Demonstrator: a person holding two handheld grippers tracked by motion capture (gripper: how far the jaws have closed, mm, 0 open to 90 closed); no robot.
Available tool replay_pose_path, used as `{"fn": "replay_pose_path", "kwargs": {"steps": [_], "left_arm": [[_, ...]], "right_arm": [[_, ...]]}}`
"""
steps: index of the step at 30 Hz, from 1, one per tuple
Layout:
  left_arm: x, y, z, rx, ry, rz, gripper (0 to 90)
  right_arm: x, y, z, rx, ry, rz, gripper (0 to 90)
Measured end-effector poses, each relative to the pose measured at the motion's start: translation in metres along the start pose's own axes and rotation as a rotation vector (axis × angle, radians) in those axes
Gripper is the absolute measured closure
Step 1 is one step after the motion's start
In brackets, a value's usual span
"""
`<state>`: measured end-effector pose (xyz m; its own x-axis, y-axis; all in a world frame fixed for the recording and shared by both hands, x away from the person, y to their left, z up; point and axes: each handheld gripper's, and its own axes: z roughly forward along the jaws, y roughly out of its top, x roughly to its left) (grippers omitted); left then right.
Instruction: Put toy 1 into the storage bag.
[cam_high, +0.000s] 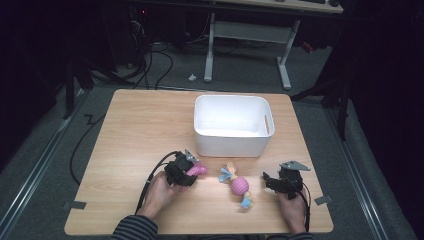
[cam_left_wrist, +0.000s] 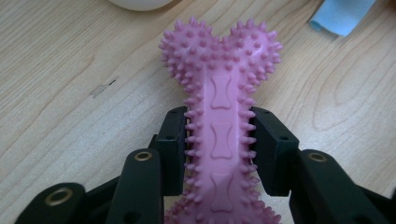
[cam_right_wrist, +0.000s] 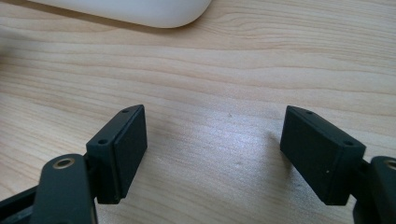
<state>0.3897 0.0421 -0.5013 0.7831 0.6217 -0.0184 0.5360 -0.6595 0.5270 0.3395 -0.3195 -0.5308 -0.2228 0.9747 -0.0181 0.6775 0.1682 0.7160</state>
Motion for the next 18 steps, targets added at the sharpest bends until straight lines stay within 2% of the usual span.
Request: {"fn": "replay_pose_path", "kwargs": {"steps": [9,18], "left_arm": [[0.001,0.0,-0.007,-0.041,-0.04,-0.029,59.2],[0.002,0.001,-0.027,-0.1,-0.057,-0.058,59.1]], "right_arm": [[0.0,0.0,0.0,0.0,0.0,0.0,23.1],[0.0,0.0,0.0,0.0,0.0,0.0,23.1]]}}
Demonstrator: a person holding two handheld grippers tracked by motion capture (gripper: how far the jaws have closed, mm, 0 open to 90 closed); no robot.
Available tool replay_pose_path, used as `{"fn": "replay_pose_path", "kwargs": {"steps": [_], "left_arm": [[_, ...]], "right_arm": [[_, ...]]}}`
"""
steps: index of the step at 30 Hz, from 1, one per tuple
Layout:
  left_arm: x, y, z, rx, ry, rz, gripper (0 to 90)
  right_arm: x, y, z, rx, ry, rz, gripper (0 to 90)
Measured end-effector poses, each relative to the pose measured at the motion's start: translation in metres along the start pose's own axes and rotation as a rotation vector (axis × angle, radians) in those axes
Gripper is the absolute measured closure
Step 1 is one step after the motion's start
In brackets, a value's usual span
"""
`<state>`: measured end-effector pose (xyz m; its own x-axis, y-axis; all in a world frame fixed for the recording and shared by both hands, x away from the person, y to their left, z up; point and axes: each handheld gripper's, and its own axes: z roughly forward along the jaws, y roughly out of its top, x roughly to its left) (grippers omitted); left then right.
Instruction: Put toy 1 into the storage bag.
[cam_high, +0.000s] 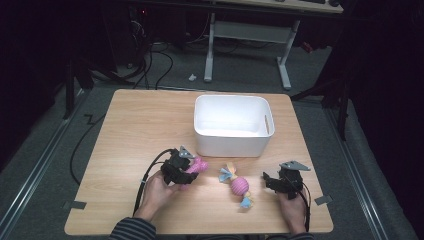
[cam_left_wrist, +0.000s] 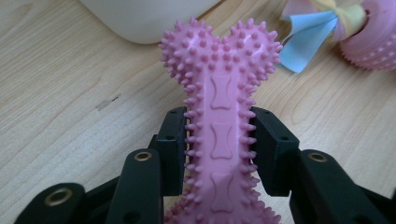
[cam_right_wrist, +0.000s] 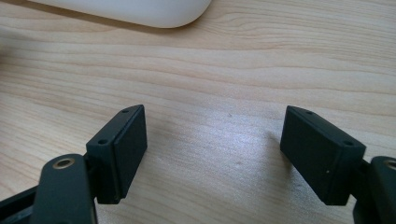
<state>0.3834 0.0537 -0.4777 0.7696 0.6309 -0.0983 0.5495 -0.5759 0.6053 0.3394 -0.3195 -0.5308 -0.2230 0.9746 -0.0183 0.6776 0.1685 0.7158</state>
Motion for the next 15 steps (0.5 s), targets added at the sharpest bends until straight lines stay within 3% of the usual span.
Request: {"fn": "replay_pose_path", "kwargs": {"steps": [15], "left_arm": [[0.0,0.008,-0.022,-0.052,-0.009,-0.005,59.0]], "right_arm": [[0.0,0.0,0.0,0.0,0.0,-0.003,23.1]]}}
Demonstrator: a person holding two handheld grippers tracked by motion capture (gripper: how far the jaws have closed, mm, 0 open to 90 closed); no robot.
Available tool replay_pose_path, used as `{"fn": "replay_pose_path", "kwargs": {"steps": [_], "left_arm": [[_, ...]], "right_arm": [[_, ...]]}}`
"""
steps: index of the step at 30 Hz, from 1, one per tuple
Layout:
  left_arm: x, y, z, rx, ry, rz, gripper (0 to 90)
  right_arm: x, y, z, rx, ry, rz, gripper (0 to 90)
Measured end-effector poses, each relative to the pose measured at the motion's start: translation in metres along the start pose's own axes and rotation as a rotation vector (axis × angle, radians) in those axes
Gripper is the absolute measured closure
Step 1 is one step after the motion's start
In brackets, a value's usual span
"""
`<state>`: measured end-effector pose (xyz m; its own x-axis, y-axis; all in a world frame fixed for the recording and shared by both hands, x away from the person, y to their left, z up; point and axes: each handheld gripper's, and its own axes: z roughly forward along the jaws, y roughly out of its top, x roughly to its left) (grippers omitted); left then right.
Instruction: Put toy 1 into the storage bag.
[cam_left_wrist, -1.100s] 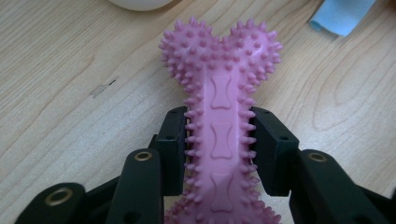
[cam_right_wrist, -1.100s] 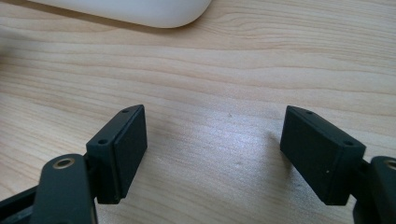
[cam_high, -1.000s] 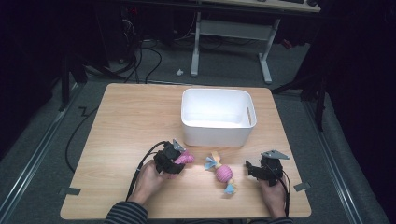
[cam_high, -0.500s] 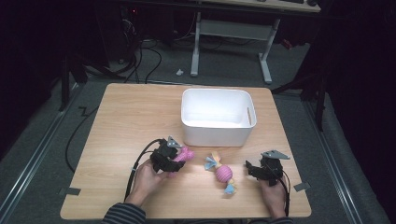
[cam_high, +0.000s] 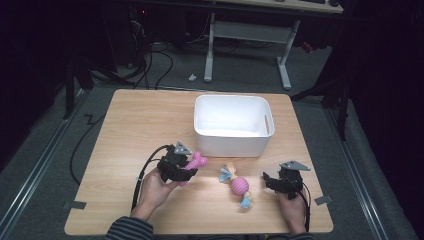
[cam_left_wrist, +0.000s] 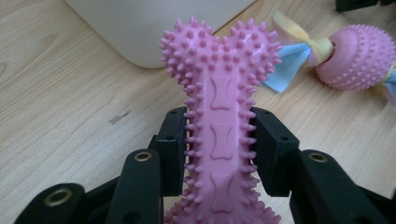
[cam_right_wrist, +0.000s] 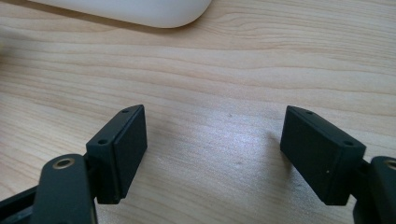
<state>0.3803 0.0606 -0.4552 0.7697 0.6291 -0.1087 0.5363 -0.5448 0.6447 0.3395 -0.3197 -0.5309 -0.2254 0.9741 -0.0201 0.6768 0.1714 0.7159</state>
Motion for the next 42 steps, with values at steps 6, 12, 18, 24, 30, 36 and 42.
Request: {"fn": "replay_pose_path", "kwargs": {"steps": [6,12,18,24,30,36,42], "left_arm": [[0.002,0.003,-0.011,-0.011,0.004,-0.002,59.0],[0.002,0.005,-0.019,-0.031,0.004,0.001,59.0],[0.004,0.004,-0.028,-0.038,0.012,-0.004,59.1],[0.006,0.007,-0.042,-0.071,0.016,-0.001,59.1],[0.009,0.01,-0.053,-0.095,0.017,-0.011,59.0],[0.012,0.013,-0.062,-0.111,0.012,-0.018,59.0],[0.013,0.016,-0.068,-0.124,0.018,-0.024,59.0]], "right_arm": [[0.0,0.0,0.0,0.0,-0.001,0.001,23.1],[0.0,0.0,0.0,0.001,-0.001,0.003,23.1],[0.0,0.0,0.0,0.001,0.0,0.002,23.1],[0.0,0.0,0.0,0.001,-0.001,0.003,23.1],[0.0,0.0,0.0,0.001,-0.001,0.002,23.1],[0.0,0.0,0.0,0.001,-0.001,0.002,23.1],[0.0,0.0,0.0,0.001,0.0,0.003,23.1]]}}
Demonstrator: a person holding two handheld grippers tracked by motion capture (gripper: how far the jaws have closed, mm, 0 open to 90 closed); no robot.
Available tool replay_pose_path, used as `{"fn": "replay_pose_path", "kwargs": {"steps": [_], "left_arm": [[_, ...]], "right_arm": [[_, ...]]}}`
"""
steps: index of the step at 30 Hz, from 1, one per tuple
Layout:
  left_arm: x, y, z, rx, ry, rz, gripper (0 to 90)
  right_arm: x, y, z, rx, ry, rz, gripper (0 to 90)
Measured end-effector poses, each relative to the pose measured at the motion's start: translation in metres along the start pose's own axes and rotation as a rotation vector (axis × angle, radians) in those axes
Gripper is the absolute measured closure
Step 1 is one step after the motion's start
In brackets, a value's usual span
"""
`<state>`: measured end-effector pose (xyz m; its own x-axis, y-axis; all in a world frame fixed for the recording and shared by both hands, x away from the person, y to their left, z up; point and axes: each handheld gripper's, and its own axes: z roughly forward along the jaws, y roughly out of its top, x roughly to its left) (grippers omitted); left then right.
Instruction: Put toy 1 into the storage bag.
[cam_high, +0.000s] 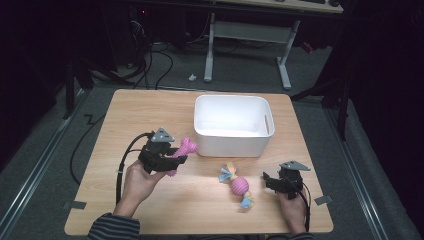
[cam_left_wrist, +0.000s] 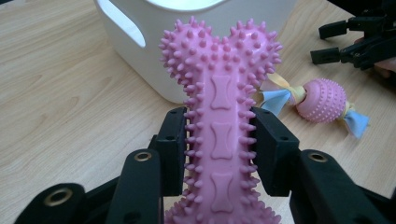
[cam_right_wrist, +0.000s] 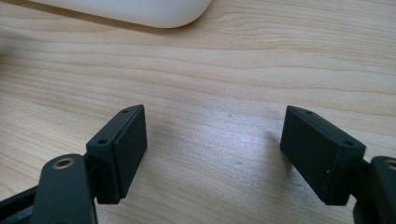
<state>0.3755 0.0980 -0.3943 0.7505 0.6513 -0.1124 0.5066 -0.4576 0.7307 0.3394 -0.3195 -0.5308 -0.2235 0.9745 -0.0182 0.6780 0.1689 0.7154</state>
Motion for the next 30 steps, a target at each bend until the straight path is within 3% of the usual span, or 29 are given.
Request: {"fn": "replay_pose_path", "kwargs": {"steps": [13,18,30], "left_arm": [[0.006,0.013,-0.015,-0.039,-0.006,-0.007,59.0],[0.008,0.022,-0.02,-0.041,0.008,-0.011,59.0],[0.008,0.048,-0.024,-0.054,-0.013,0.004,59.0]], "right_arm": [[0.0,0.0,0.0,-0.001,0.0,-0.002,23.1],[0.0,0.0,0.0,-0.001,0.0,-0.003,23.1],[0.0,0.0,0.0,-0.001,0.001,-0.003,23.0]]}}
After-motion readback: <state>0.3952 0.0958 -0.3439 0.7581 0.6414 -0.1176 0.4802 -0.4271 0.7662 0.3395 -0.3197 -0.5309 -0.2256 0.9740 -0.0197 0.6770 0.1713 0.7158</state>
